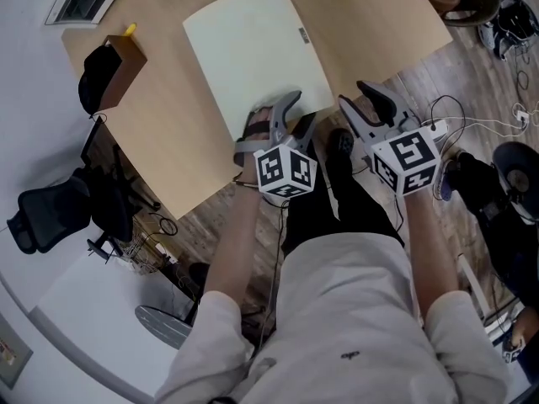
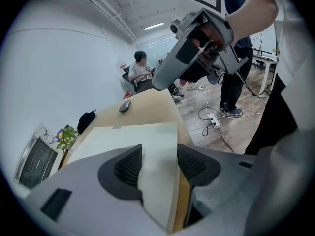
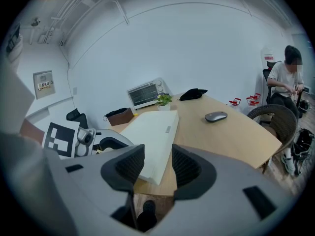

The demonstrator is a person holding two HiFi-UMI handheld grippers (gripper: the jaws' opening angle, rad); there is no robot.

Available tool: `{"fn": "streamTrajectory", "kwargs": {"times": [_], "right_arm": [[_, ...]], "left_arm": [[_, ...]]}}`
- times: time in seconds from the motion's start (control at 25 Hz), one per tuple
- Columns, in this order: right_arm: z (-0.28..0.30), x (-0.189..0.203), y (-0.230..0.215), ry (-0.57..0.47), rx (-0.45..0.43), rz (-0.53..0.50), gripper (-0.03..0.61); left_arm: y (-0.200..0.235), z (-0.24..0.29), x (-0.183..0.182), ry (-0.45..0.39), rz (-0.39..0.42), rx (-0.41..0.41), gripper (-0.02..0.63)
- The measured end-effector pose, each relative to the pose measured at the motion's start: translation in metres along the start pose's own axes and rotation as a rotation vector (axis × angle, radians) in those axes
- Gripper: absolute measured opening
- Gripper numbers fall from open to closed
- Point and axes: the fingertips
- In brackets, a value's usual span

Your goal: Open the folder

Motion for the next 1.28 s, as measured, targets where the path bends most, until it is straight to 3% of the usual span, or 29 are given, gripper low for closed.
{"fn": "streamTrajectory", "kwargs": {"times": [0.96, 1.28], "right_arm": [[0.013, 0.036, -0.007, 0.095, 0.021, 0.037, 0.164], [0.024, 0.052, -0.005, 0.136, 0.025, 0.05, 0.156]], "left_arm": [[-0.005, -0.013, -0.008, -0.135, -0.166, 0.199, 0.11], [-0.006, -0.017, -0.01, -0.168, -0.185, 0.214, 0.073]]}}
Point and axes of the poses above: the fingertips, and each gripper's own axes: z forward along the fingers, y to its left, x out of its underside
